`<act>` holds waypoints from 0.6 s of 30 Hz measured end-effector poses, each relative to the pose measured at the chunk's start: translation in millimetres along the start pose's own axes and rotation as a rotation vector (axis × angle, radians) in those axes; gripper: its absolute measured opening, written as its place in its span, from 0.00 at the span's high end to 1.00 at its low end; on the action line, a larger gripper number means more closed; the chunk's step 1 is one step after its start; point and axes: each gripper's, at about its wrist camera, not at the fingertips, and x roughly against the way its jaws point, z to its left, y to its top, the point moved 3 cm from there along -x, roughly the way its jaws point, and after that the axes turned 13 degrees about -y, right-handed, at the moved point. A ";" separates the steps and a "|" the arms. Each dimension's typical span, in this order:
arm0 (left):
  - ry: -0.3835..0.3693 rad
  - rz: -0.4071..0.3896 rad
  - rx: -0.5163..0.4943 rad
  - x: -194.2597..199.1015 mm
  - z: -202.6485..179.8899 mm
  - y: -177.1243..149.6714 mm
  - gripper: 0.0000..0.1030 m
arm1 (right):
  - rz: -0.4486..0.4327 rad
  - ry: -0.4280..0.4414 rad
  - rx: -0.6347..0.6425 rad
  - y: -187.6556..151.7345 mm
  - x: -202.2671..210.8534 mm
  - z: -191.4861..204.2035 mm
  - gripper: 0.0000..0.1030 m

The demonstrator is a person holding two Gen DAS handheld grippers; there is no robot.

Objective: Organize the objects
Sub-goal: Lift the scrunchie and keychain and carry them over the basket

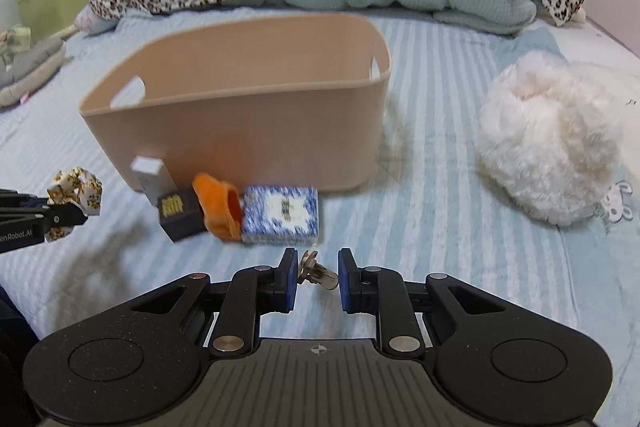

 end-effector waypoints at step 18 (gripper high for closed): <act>0.008 -0.181 -0.043 29.3 -15.0 70.0 0.87 | -0.294 0.067 -0.081 91.6 60.6 3.1 0.82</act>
